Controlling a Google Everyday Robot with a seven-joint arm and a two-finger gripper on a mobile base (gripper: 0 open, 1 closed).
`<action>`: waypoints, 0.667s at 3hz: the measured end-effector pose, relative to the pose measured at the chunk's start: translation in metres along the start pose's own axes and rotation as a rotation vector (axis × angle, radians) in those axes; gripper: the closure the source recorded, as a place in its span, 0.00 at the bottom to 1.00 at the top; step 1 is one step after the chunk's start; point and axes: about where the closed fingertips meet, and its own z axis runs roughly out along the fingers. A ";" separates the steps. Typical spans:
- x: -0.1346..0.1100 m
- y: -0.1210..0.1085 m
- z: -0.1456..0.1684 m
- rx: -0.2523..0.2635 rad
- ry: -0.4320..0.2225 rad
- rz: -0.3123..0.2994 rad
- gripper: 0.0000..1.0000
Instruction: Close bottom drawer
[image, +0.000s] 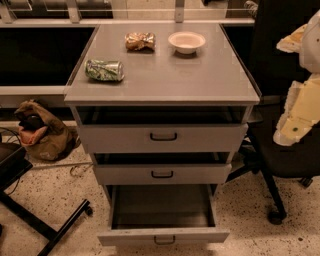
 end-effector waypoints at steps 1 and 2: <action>0.000 0.000 0.000 0.000 0.000 0.000 0.00; 0.002 0.021 0.027 -0.044 -0.004 0.015 0.00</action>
Offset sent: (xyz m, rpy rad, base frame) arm -0.0295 0.0263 -0.1218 0.0659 0.1700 -0.0113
